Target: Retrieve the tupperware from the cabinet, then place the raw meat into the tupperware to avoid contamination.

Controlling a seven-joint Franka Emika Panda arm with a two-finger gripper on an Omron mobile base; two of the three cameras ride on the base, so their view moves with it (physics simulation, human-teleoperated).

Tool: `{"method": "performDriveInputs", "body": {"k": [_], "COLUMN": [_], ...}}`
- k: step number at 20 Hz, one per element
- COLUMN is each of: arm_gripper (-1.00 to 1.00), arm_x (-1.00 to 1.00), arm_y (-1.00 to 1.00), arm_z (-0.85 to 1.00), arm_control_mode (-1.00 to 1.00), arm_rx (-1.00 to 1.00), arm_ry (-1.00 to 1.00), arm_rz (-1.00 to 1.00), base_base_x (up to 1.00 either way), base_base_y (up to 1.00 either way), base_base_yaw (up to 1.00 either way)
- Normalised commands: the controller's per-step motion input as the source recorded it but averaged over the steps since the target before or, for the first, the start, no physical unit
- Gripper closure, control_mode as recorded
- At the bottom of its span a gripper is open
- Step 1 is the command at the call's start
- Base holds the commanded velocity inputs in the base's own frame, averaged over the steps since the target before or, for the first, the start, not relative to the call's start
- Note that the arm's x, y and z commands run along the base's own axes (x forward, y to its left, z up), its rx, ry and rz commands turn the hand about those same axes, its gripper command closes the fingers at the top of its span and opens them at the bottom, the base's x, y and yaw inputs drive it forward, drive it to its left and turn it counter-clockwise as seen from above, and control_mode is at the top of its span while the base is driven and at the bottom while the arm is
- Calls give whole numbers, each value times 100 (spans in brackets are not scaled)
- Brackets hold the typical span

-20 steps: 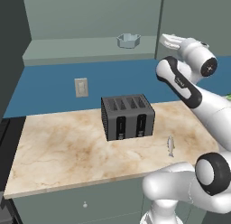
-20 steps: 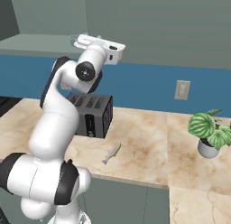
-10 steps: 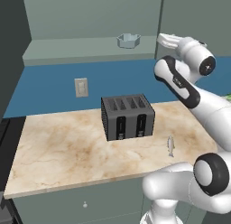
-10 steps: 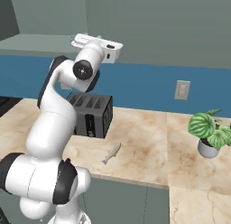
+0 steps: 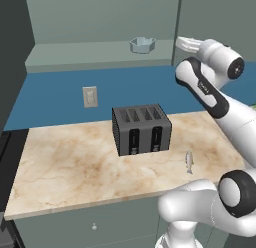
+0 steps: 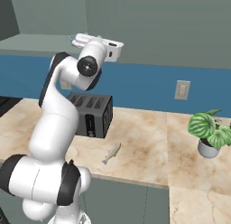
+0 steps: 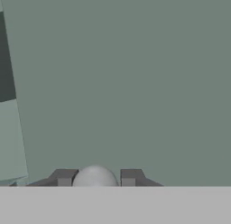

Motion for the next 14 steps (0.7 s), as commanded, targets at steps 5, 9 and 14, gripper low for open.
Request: {"method": "performDriveInputs", "body": {"k": [5, 9, 14], "arm_gripper": [100, 100, 100], "arm_x": [-8, -13, -19], "arm_y": [-54, -59, -64], "arm_z": [0, 1, 12], "arm_control_mode": [-100, -100, -100], "arm_rx": [0, 1, 4], "arm_ry": [4, 2, 0], "arm_rz": [7, 6, 6], "base_base_x": [0, 0, 0], "base_base_y": [0, 0, 0], "base_base_yaw": [0, 0, 0]}}
